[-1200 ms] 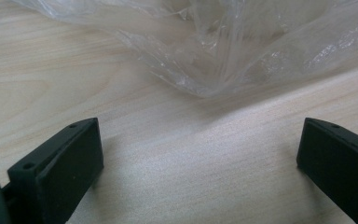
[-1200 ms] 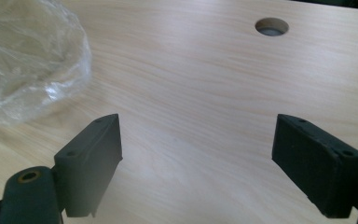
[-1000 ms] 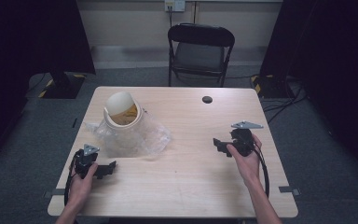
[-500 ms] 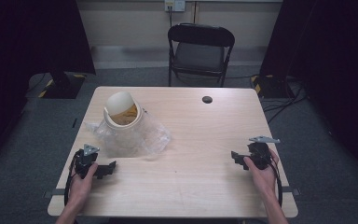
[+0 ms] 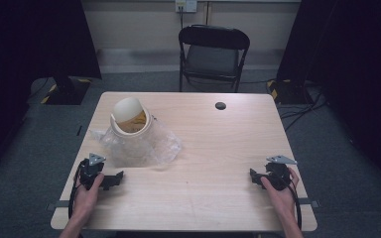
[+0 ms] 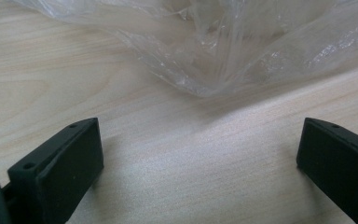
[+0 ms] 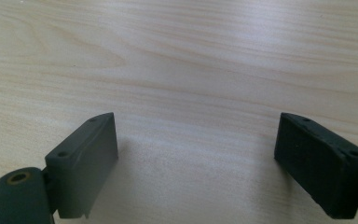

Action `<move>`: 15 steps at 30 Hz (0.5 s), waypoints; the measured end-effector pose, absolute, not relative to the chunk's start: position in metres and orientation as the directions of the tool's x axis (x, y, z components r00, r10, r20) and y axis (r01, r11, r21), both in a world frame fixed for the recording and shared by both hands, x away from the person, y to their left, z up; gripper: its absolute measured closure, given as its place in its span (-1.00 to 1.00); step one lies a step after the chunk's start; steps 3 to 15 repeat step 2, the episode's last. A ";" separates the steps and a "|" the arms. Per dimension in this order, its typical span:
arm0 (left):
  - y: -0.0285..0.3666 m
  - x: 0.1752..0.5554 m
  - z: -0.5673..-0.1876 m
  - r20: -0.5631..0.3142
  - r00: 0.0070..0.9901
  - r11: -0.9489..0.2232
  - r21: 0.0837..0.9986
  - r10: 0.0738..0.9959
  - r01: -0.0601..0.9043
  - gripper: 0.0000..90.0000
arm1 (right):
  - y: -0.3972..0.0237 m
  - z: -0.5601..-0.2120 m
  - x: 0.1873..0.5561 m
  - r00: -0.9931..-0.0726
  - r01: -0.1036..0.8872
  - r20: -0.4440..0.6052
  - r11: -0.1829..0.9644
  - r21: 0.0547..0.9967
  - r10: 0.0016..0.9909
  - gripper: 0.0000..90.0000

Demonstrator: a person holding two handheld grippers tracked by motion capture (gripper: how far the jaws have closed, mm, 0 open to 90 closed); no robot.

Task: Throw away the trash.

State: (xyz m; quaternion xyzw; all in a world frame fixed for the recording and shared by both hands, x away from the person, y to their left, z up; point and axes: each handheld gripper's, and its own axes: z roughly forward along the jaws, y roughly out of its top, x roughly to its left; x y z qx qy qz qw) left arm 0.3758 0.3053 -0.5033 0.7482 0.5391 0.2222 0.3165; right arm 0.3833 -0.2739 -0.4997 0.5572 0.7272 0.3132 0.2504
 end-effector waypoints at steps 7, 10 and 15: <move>0.305 0.376 -0.503 -0.008 0.320 -0.219 0.713 0.947 0.666 -1.00 | -0.274 -0.500 0.383 -0.254 0.653 -0.015 0.183 0.734 0.967 -0.72; 0.305 0.376 -0.503 -0.008 0.320 -0.219 0.713 0.947 0.666 -1.00 | -0.274 -0.500 0.383 -0.254 0.653 -0.015 0.183 0.734 0.967 -0.72; 0.305 0.376 -0.503 -0.008 0.320 -0.219 0.713 0.947 0.666 -1.00 | -0.274 -0.500 0.383 -0.254 0.653 -0.015 0.183 0.734 0.967 -0.72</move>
